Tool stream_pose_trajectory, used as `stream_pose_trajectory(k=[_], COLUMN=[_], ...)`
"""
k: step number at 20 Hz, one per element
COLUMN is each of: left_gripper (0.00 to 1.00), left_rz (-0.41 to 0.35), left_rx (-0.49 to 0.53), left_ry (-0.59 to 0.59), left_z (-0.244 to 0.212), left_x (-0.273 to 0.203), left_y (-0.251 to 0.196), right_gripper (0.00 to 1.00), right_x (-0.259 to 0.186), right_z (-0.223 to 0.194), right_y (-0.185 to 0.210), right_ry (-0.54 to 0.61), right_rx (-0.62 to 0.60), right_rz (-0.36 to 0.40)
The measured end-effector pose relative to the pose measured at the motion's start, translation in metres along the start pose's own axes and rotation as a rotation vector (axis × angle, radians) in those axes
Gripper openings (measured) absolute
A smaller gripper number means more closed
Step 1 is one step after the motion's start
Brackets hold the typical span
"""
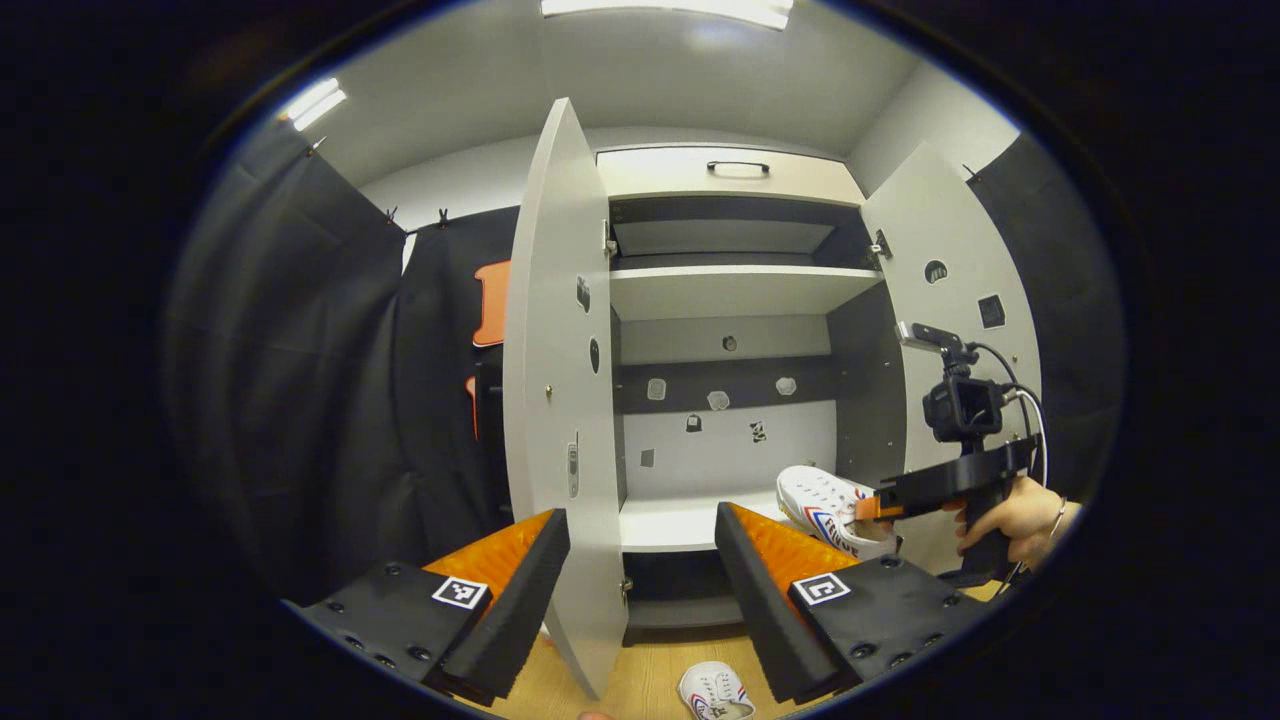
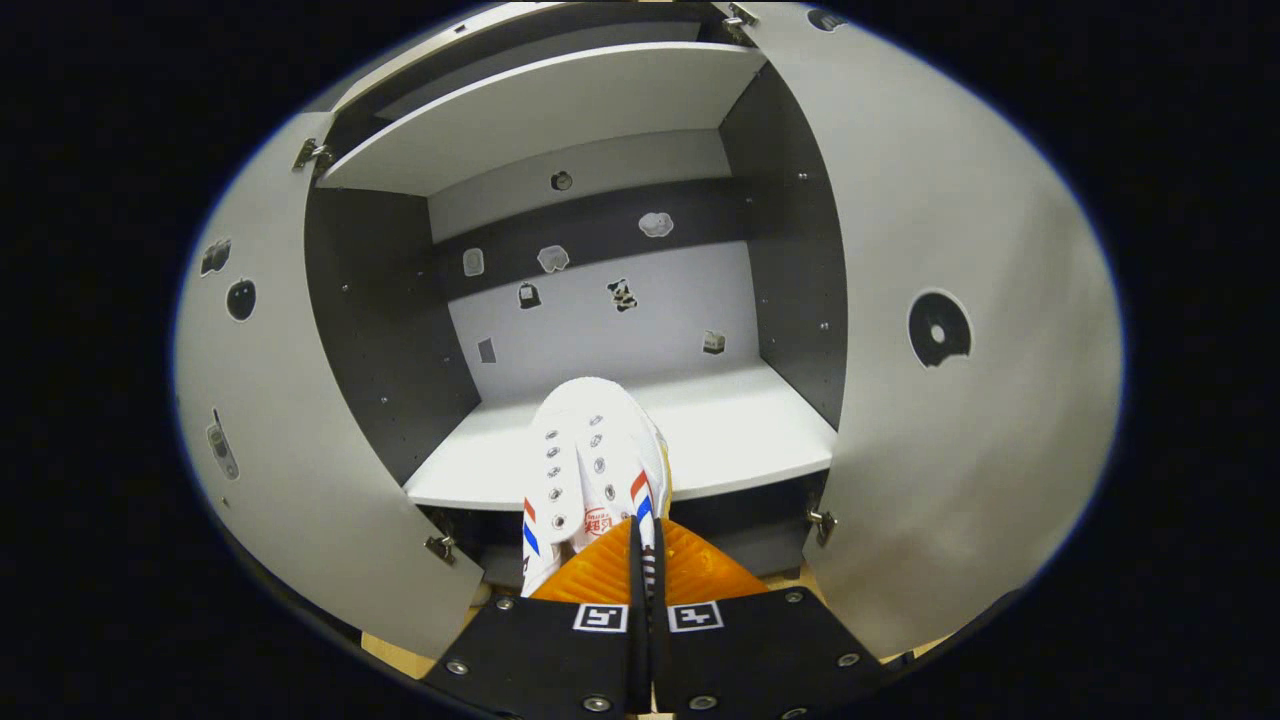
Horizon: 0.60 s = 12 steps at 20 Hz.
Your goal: Grab one shoe with the right hand and put it into the shoe cabinet, grab the other shoe with the left hand and put it into the shoe cabinet; then close the right door with the right hand and the left door with the left hand.
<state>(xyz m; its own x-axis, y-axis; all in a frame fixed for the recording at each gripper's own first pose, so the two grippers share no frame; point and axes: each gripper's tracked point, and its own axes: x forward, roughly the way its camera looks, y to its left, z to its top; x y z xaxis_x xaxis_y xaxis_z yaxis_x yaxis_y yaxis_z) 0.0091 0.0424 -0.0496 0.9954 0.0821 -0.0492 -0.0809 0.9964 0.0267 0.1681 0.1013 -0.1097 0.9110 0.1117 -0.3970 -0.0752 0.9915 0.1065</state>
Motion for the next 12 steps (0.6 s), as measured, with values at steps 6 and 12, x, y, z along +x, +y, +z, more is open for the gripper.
stream_pose_trajectory(k=[6, 12], left_gripper=[0.95, 0.95], left_rz=[0.026, 0.044], left_rx=[-0.005, 0.007], left_ry=[0.014, 0.025], left_z=[-0.006, -0.009], left_x=[0.009, 0.014], left_y=[0.005, 0.007], right_gripper=[0.0, 0.0], right_x=[0.066, 0.118], right_z=[0.045, 0.068], right_y=[-0.001, -0.009], right_ry=[-0.02, 0.011], right_rx=[-0.034, 0.015], right_rz=[-0.033, -0.058])
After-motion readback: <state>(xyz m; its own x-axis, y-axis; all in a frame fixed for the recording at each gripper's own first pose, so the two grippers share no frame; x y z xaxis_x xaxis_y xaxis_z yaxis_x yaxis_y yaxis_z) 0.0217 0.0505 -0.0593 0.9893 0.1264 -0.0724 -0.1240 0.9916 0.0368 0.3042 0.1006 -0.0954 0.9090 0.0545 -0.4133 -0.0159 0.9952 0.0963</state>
